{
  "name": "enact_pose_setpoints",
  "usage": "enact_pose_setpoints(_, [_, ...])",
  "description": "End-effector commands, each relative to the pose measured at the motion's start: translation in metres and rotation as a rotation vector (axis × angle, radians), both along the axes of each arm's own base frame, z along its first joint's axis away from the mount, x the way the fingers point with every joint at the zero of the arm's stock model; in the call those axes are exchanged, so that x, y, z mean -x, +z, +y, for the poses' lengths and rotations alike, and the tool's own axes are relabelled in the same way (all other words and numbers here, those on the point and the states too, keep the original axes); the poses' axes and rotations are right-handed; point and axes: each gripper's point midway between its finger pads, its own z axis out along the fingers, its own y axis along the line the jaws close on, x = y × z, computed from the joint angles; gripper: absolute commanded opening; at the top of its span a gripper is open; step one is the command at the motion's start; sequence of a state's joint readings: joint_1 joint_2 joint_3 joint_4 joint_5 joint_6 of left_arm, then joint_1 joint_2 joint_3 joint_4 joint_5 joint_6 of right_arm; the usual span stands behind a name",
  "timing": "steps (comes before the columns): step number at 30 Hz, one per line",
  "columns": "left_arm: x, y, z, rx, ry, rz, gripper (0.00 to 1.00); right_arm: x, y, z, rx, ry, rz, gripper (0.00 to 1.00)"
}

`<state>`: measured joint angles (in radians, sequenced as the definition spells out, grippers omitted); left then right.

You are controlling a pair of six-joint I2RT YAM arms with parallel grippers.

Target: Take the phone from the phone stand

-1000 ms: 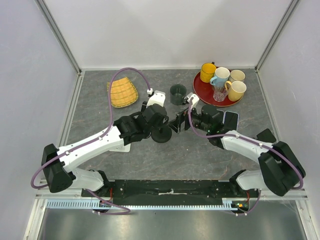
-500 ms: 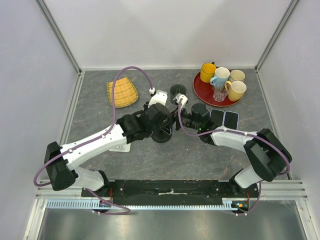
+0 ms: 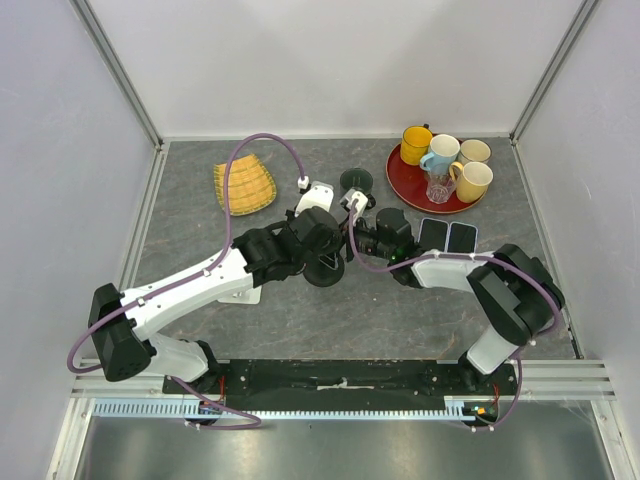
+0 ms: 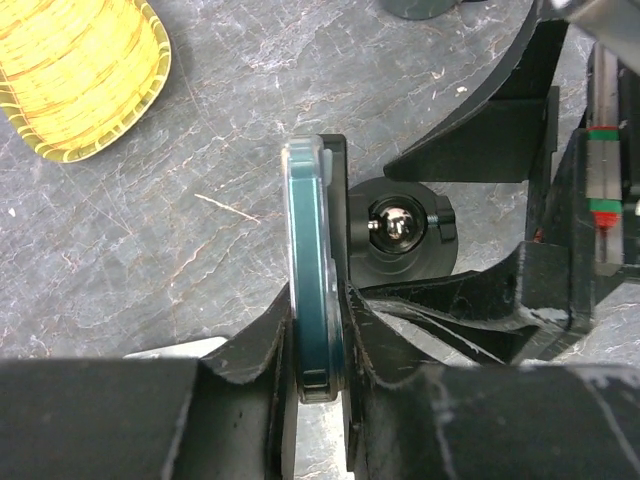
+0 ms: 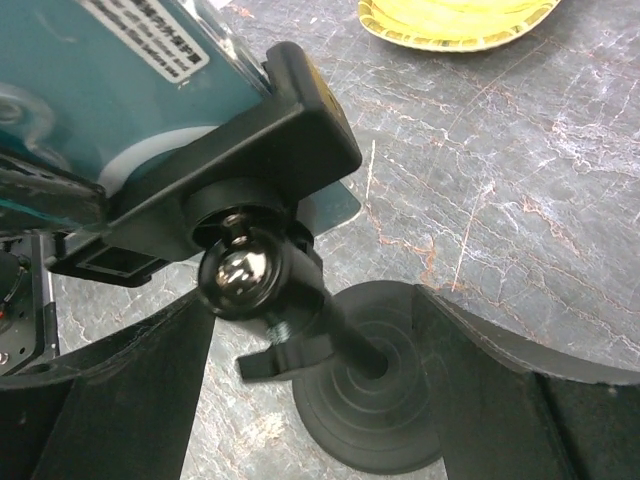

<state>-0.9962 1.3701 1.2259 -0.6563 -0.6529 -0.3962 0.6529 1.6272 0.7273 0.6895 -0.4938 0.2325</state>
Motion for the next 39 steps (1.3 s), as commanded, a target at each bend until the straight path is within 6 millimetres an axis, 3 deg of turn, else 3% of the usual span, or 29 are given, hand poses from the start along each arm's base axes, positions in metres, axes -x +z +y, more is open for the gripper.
enact_pose_setpoints(1, [0.001, 0.019, -0.01, 0.097, -0.003, -0.011, 0.21, -0.009, 0.021, 0.016, -0.073, 0.031, -0.077, 0.85])
enact_pose_setpoints(10, [0.006, 0.015, -0.016, 0.113, -0.033, 0.025, 0.07, -0.008, 0.006, 0.028, -0.088, 0.041, -0.067, 0.79])
enact_pose_setpoints(16, [0.01, 0.014, -0.02, 0.135, -0.046, 0.043, 0.02, -0.012, 0.005, 0.028, -0.101, 0.014, -0.075, 0.68])
enact_pose_setpoints(19, [0.011, 0.016, -0.022, 0.151, -0.054, 0.049, 0.02, -0.014, -0.002, 0.025, -0.093, -0.01, -0.073, 0.51])
enact_pose_setpoints(21, [0.013, 0.016, -0.022, 0.154, -0.058, 0.055, 0.02, -0.013, -0.008, 0.025, -0.092, -0.014, -0.058, 0.33])
enact_pose_setpoints(22, [0.014, 0.016, -0.021, 0.155, -0.056, 0.056, 0.02, -0.014, -0.008, 0.024, -0.098, -0.02, -0.054, 0.19])
enact_pose_setpoints(25, [0.018, 0.012, -0.019, 0.146, -0.057, 0.079, 0.02, -0.016, -0.01, 0.021, -0.11, -0.05, -0.043, 0.0])
enact_pose_setpoints(31, [0.029, 0.005, -0.016, 0.167, -0.059, 0.128, 0.02, -0.031, -0.015, 0.007, -0.094, -0.181, -0.036, 0.0])
enact_pose_setpoints(39, [0.048, -0.01, -0.015, 0.224, -0.045, 0.221, 0.02, -0.05, -0.035, -0.016, -0.042, -0.358, -0.011, 0.0])
